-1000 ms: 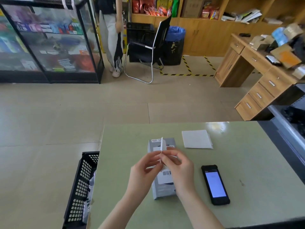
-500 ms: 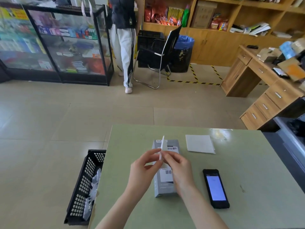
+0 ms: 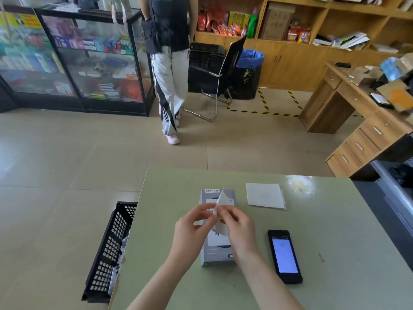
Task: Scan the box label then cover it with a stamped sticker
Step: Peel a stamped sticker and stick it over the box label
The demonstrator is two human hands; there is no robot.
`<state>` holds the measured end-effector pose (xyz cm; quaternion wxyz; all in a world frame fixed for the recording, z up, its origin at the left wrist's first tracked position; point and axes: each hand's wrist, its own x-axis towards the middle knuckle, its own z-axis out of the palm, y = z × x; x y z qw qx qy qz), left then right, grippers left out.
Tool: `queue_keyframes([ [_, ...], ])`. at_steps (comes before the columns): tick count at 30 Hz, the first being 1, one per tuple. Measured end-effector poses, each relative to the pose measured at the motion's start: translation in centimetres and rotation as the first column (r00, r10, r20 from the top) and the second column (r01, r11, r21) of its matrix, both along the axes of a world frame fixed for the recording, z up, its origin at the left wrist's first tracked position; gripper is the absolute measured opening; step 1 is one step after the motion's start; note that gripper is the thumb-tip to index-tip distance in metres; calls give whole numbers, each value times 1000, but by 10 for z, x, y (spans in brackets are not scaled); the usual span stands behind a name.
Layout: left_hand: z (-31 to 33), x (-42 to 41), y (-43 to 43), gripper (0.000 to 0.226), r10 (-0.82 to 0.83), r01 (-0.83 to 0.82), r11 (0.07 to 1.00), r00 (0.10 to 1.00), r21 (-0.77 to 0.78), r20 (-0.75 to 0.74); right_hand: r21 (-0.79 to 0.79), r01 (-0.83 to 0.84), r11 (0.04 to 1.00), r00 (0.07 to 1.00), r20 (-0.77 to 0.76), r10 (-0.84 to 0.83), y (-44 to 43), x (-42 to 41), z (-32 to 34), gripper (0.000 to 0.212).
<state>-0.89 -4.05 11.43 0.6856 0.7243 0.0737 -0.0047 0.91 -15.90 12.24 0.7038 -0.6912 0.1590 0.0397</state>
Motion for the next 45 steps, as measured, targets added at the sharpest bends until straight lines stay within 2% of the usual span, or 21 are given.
queue_keyframes([
  [5,0,0,-5,17,80,-80,997,996,-12,26,-79,-26,997,998,54,31,0,-2,-1,10],
  [15,-1,0,-3,24,151,-151,988,989,26,7,15,55,998,998,-30,-54,12,-1,-4,20],
  [22,-3,1,4,20,145,-144,989,989,41,-3,-139,37,990,999,2,-37,22,-3,-4,17],
  [27,-3,3,9,22,140,-140,989,990,37,-16,-170,16,985,1000,8,-15,25,-2,-5,16],
  [35,-4,5,17,26,141,-139,987,990,84,-6,-122,-62,991,998,-27,59,22,6,-4,21],
  [42,2,7,17,32,131,-132,987,991,91,13,-71,-50,996,998,-46,47,21,9,-1,16],
  [45,3,7,17,27,124,-124,989,992,82,8,-89,-55,995,998,-48,51,21,9,-1,18],
])
